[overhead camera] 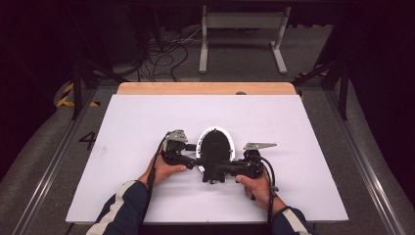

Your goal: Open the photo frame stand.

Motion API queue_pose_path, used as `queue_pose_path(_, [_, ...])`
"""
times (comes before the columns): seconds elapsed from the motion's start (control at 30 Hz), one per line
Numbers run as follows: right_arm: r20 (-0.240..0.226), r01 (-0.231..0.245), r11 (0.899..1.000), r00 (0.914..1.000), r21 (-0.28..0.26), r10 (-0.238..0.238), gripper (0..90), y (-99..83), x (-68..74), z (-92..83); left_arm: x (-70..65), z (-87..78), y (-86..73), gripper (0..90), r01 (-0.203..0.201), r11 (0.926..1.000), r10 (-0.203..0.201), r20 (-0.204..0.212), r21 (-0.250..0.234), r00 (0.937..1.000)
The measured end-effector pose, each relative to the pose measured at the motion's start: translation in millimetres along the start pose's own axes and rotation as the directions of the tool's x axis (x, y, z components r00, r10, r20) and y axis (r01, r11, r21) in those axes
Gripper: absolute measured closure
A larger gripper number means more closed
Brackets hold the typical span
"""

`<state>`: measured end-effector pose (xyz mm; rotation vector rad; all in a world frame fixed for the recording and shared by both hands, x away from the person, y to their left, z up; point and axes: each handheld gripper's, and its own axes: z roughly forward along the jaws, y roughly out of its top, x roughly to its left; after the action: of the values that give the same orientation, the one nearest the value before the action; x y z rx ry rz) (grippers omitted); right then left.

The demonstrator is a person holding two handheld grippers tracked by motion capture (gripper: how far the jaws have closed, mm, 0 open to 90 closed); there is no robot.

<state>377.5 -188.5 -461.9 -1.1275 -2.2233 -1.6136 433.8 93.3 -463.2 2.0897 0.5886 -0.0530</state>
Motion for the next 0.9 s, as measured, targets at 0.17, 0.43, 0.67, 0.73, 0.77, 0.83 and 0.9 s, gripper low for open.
queue_pose_path(0.17, [-0.003,0.005,1.0,1.0,-0.003,-0.005,63.2,-0.5,0.8,-0.7,-1.4,-0.5,-0.9,36.7,0.019,0.9998,-0.018,0.031,-0.004,0.9993])
queue_pose_path(0.43, [-0.009,0.039,0.999,0.9992,0.006,-0.039,66.3,0.0,5.1,-3.6,-3.6,-7.9,0.5,44.7,-0.009,0.9995,0.01,0.042,-0.031,0.9991])
queue_pose_path(0.67, [0.007,0.039,0.999,0.9992,0.005,-0.039,68.7,-0.2,4.3,-5.2,-7.7,-14.0,2.1,53.3,-0.045,0.9975,0.048,0.048,-0.054,0.9977])
queue_pose_path(0.73, [0.006,0.043,0.999,0.9991,0.004,-0.043,68.8,-0.5,4.3,-5.4,-10.0,-14.7,2.9,53.6,-0.048,0.9976,0.05,0.037,-0.05,0.9981])
queue_pose_path(0.77, [0.008,0.044,0.999,0.999,0.004,-0.044,68.9,-0.6,4.7,-5.4,-11.3,-15.2,3.2,53.8,-0.05,0.9974,0.052,0.033,-0.052,0.9981])
queue_pose_path(0.83, [0.009,0.046,0.999,0.9989,-0.001,-0.046,69.7,-0.4,5.1,-6.1,-12.8,-16.9,4.3,55.0,-0.069,0.9959,0.071,0.021,-0.058,0.9973])
queue_pose_path(0.9, [0.01,0.047,0.999,0.9988,-0.006,-0.047,71.2,0.1,6.2,-7.1,-14.5,-19.5,5.4,57.9,-0.087,0.9935,0.088,0.015,-0.074,0.996])
